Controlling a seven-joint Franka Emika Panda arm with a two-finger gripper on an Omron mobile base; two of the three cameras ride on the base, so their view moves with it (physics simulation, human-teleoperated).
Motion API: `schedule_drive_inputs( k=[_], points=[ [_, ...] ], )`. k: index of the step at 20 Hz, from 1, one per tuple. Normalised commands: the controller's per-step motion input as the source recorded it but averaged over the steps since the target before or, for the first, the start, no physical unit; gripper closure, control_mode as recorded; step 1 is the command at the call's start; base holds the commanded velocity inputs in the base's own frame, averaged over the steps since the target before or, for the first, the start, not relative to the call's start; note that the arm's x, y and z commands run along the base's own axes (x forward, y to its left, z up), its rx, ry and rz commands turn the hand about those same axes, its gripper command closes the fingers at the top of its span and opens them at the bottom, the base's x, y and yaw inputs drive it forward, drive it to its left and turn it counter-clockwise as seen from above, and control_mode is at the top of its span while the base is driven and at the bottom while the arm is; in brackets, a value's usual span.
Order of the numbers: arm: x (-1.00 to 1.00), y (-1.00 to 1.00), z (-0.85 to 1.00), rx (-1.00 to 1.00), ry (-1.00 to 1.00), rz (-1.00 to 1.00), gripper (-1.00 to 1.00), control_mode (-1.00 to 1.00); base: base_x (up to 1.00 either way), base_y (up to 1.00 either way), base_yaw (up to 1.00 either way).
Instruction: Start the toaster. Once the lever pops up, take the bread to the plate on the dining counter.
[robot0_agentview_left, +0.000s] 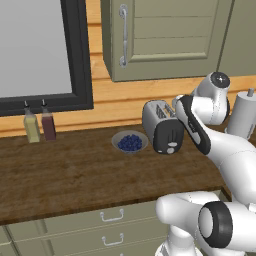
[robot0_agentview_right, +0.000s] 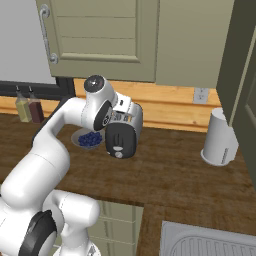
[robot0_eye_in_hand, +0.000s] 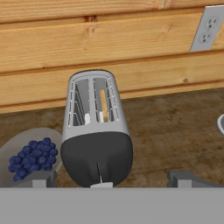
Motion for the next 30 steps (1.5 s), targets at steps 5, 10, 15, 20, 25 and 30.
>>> schedule_drive_inputs(
  k=[5, 10, 15, 20, 25, 30],
  points=[
    [0.00, 0.00, 0.00, 0.00, 0.00, 0.00, -1.00, -1.00, 0.00, 0.00, 0.00],
    [0.00, 0.00, 0.00, 0.00, 0.00, 0.00, -1.00, -1.00, 0.00, 0.00, 0.00],
    [0.00, 0.00, 0.00, 0.00, 0.00, 0.00, -1.00, -1.00, 0.00, 0.00, 0.00],
    [0.00, 0.00, 0.00, 0.00, 0.00, 0.00, -1.00, -1.00, 0.00, 0.00, 0.00],
    [0.00, 0.00, 0.00, 0.00, 0.00, 0.00, -1.00, -1.00, 0.00, 0.00, 0.00],
    [0.00, 0.00, 0.00, 0.00, 0.00, 0.00, -1.00, -1.00, 0.00, 0.00, 0.00]
  ],
)
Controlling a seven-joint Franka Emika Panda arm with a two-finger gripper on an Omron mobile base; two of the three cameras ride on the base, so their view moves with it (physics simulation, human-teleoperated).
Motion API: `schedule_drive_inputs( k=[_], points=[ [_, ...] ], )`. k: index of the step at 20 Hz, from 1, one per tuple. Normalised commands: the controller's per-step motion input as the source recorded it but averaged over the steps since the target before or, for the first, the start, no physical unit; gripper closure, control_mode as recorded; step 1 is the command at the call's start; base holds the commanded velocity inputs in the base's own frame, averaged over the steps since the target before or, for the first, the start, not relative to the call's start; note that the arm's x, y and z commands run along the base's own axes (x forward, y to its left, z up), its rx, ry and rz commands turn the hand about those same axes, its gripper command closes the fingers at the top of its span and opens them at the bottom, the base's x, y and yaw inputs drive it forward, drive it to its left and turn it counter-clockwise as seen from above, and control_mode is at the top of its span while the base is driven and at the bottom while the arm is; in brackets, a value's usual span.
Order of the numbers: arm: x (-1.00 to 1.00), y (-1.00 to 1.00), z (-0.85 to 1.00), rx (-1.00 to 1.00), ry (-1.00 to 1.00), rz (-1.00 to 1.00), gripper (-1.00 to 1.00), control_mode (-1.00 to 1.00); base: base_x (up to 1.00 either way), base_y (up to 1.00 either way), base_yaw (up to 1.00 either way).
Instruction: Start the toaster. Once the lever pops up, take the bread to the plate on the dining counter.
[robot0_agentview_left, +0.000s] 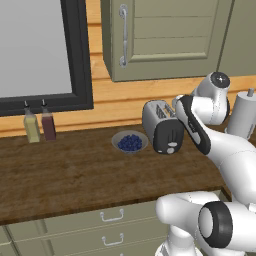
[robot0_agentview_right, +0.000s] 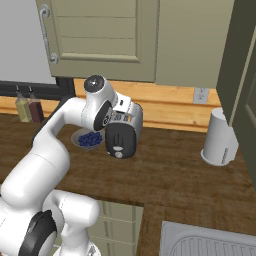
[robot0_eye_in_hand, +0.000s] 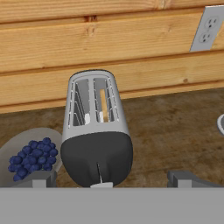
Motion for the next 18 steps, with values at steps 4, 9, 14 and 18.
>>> schedule_drive_inputs(
  k=[4, 9, 14, 18],
  points=[
    [0.00, 0.00, 0.00, 0.00, 0.00, 0.00, -1.00, -1.00, 0.00, 0.00, 0.00],
    [0.00, 0.00, 0.00, 0.00, 0.00, 0.00, -1.00, -1.00, 0.00, 0.00, 0.00],
    [0.00, 0.00, 0.00, 0.00, 0.00, 0.00, -1.00, -1.00, 0.00, 0.00, 0.00],
    [0.00, 0.00, 0.00, 0.00, 0.00, 0.00, -1.00, -1.00, 0.00, 0.00, 0.00]
  ],
)
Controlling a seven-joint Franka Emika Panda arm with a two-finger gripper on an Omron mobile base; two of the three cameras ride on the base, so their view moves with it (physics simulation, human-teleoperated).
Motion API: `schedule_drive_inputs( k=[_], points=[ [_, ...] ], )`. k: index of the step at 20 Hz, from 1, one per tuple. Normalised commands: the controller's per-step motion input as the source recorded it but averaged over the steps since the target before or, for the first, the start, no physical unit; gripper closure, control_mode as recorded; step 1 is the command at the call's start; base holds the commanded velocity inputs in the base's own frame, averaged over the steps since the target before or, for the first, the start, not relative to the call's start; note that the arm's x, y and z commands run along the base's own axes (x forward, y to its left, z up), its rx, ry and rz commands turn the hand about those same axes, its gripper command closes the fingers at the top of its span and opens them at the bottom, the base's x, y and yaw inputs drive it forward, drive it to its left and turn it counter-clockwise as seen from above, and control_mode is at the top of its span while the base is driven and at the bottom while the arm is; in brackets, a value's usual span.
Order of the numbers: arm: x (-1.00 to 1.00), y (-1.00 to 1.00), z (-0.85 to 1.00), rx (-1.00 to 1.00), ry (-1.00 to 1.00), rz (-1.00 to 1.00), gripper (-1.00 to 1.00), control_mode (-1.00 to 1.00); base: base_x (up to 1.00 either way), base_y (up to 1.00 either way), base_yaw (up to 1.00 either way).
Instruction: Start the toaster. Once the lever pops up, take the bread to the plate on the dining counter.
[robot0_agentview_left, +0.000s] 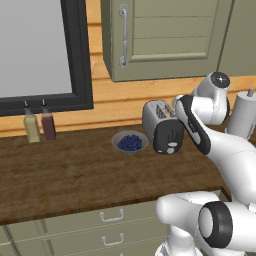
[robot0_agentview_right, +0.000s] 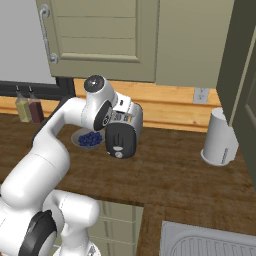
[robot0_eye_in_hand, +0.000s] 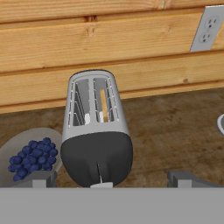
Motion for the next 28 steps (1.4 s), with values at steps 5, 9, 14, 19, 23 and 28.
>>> schedule_drive_inputs(
  k=[5, 9, 14, 19, 23, 28],
  points=[
    [0.00, 0.00, 0.00, 0.00, 0.00, 0.00, -1.00, -1.00, 0.00, 0.00, 0.00],
    [0.00, 0.00, 0.00, 0.00, 0.00, 0.00, -1.00, -1.00, 0.00, 0.00, 0.00],
    [0.00, 0.00, 0.00, 0.00, 0.00, 0.00, -1.00, -1.00, 0.00, 0.00, 0.00],
    [0.00, 0.00, 0.00, 0.00, 0.00, 0.00, -1.00, -1.00, 0.00, 0.00, 0.00],
    [0.00, 0.00, 0.00, 0.00, 0.00, 0.00, -1.00, -1.00, 0.00, 0.00, 0.00],
    [0.00, 0.00, 0.00, 0.00, 0.00, 0.00, -1.00, -1.00, 0.00, 0.00, 0.00]
  ],
)
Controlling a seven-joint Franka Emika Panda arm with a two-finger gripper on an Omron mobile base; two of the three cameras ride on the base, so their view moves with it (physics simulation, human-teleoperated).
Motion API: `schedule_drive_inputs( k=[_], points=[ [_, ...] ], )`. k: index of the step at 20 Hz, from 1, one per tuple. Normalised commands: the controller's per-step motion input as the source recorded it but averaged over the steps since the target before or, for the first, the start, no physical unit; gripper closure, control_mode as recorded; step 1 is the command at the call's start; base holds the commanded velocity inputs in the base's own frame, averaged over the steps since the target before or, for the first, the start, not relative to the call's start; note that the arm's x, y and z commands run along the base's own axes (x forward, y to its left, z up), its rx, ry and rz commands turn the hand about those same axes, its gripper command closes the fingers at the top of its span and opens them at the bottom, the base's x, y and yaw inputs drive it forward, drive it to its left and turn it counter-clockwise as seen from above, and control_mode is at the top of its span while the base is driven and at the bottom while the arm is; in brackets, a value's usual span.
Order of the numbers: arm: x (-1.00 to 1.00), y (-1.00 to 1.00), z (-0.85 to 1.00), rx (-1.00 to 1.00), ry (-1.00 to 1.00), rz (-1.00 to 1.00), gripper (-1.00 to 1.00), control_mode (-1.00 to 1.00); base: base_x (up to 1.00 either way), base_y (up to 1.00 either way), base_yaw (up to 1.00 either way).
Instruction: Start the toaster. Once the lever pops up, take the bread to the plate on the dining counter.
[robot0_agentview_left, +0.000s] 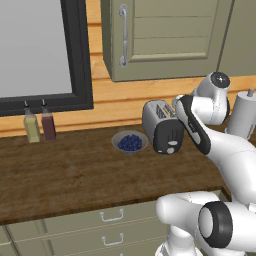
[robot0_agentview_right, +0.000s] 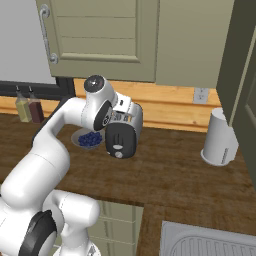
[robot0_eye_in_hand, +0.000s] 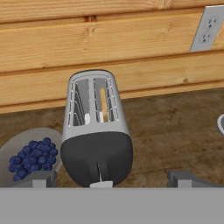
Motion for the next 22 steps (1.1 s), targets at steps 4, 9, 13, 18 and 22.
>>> schedule_drive_inputs(
  k=[4, 9, 13, 18, 22],
  points=[
    [0.00, 0.00, 0.00, 0.00, 0.00, 0.00, -1.00, -1.00, 0.00, 0.00, 0.00],
    [0.00, 0.00, 0.00, 0.00, 0.00, 0.00, -1.00, -1.00, 0.00, 0.00, 0.00],
    [0.00, 0.00, 0.00, 0.00, 0.00, 0.00, -1.00, -1.00, 0.00, 0.00, 0.00],
    [0.00, 0.00, 0.00, 0.00, 0.00, 0.00, -1.00, -1.00, 0.00, 0.00, 0.00],
    [0.00, 0.00, 0.00, 0.00, 0.00, 0.00, -1.00, -1.00, 0.00, 0.00, 0.00]
  ],
)
